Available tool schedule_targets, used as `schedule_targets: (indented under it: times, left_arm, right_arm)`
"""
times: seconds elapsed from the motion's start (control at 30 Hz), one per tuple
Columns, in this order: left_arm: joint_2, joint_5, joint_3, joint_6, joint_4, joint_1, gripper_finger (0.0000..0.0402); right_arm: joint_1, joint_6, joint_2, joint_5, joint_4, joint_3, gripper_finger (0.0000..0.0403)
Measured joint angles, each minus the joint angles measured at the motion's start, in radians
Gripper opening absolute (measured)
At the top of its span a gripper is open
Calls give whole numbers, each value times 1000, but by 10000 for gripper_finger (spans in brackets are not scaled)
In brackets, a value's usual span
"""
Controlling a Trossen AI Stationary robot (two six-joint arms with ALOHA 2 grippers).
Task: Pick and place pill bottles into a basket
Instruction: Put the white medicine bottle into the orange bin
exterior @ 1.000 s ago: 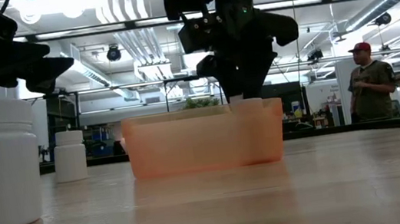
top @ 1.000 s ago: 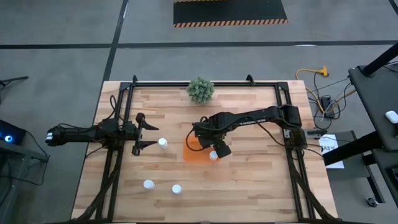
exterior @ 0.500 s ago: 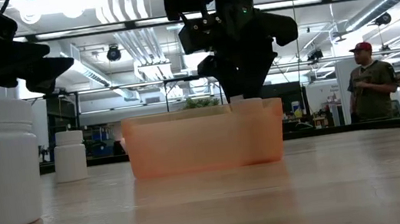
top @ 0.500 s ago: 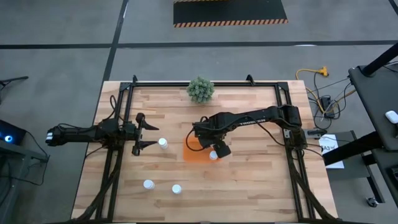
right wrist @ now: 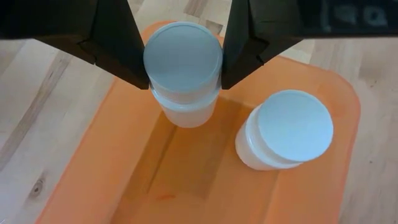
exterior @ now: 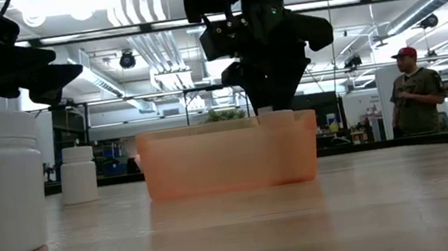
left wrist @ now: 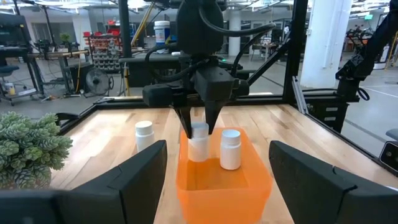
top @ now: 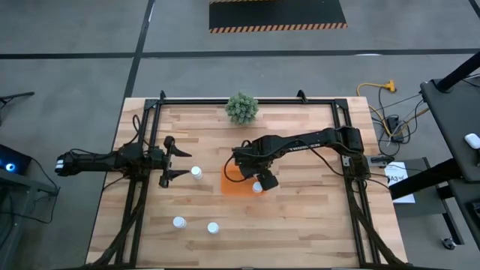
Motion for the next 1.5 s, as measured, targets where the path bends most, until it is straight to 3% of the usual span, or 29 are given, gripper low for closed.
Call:
schedule_targets:
  times: [0.43,1.5]
  left_arm:
    - [0,0,0,0,0,0,265]
    - [0,0,0,0,0,0,265]
  right_arm:
    - [2,-61,0,-4,-20,0,185]
    - [3,-37,-1,-14,-14,6,188]
